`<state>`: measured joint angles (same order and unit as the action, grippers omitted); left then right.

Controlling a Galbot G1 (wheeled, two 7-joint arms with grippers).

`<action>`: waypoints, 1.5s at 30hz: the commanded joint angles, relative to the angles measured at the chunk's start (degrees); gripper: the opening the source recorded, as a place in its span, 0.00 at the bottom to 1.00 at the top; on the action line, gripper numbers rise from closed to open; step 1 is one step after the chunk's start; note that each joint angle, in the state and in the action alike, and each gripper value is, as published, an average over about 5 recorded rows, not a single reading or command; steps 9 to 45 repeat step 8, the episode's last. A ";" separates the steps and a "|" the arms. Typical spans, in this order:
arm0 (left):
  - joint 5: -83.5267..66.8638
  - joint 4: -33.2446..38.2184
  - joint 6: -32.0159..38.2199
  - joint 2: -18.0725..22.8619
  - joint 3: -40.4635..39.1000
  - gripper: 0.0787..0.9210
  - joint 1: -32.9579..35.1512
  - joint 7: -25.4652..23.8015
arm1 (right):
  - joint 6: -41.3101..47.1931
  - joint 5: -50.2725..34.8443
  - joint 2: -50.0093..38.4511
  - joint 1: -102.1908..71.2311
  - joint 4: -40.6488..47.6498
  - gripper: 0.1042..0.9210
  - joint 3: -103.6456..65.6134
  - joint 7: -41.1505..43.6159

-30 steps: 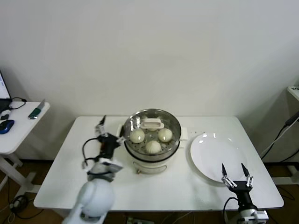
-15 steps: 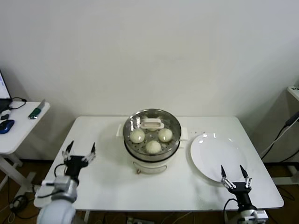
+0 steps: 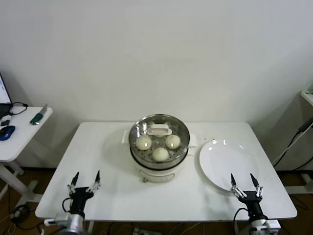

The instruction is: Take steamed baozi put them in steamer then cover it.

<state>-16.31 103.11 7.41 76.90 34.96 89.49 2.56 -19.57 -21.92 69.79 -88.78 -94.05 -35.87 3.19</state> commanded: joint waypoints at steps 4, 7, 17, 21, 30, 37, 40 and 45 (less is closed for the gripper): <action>-2.15 -3.10 6.52 2.01 -0.98 0.88 2.01 -1.52 | 0.92 -1.85 -0.11 -0.07 -0.15 0.88 0.36 -0.02; -1.98 -2.93 6.54 2.02 -1.04 0.88 2.03 -1.60 | 1.00 -1.83 -0.16 -0.11 -0.21 0.88 0.41 0.06; -1.95 -2.92 6.57 2.02 -1.04 0.88 2.03 -1.61 | 1.02 -1.83 -0.17 -0.11 -0.22 0.88 0.41 0.06; -1.95 -2.92 6.57 2.02 -1.04 0.88 2.03 -1.61 | 1.02 -1.83 -0.17 -0.11 -0.22 0.88 0.41 0.06; -1.95 -2.92 6.57 2.02 -1.04 0.88 2.03 -1.61 | 1.02 -1.83 -0.17 -0.11 -0.22 0.88 0.41 0.06; -1.95 -2.92 6.57 2.02 -1.04 0.88 2.03 -1.61 | 1.02 -1.83 -0.17 -0.11 -0.22 0.88 0.41 0.06; -1.95 -2.92 6.57 2.02 -1.04 0.88 2.03 -1.61 | 1.02 -1.83 -0.17 -0.11 -0.22 0.88 0.41 0.06; -1.95 -2.92 6.57 2.02 -1.04 0.88 2.03 -1.61 | 1.02 -1.83 -0.17 -0.11 -0.22 0.88 0.41 0.06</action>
